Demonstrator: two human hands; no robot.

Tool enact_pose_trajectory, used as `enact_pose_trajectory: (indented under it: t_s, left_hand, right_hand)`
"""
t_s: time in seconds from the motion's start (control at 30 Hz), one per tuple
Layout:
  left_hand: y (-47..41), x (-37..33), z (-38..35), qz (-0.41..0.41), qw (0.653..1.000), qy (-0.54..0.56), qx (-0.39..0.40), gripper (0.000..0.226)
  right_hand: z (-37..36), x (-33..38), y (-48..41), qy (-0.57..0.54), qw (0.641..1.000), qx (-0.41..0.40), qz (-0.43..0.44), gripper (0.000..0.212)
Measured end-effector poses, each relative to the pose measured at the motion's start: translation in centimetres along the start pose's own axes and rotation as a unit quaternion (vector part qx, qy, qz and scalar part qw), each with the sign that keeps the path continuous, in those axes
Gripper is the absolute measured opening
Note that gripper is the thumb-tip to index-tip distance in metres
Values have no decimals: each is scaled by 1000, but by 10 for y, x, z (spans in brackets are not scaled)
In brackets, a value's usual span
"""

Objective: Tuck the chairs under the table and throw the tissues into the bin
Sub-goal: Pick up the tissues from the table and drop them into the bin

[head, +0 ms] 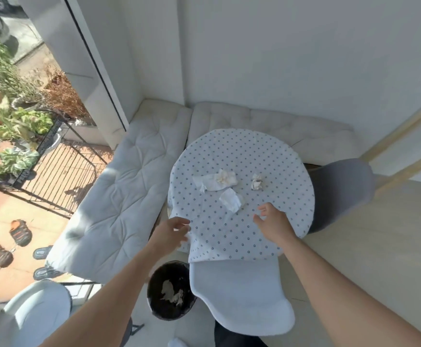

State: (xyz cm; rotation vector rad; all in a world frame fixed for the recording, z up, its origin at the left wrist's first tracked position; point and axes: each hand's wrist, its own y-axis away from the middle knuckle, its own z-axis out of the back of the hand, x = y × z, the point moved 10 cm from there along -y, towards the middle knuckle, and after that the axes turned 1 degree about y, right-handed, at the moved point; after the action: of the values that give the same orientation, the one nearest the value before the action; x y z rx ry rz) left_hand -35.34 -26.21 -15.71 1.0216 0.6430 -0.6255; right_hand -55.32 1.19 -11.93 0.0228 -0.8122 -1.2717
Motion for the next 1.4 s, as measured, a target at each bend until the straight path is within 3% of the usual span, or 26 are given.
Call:
enact_pose_trajectory:
  t_s: [0.33,0.5,0.7,0.87,1.1,1.4]
  left_hand:
    - [-124,-31,-62,92,991,96,-15,20]
    - [-178,-23,-90,121,989,81,-26,17]
    - [-221,-13,-121,153,985,75,-34,42]
    - [-243,-9,-142,184,980,60,-40,40]
    - [-256,-23,-147,169,984,-11,-57,14]
    - [-196,-15,-132,156,987,14,-37,17]
  right_hand:
    - [15,-52,-153,4,1000,19,-13,40]
    - [-1,-68,-221,9,999,27,-14,44]
    - [-29,-72,-273,14,999,23,36,51]
    - [-47,-81,-282,7,998,13,57,39]
    - [-45,-94,-272,6,999,-2,43,11]
    - [-53,-108,-188,-32,999,-7,17,11]
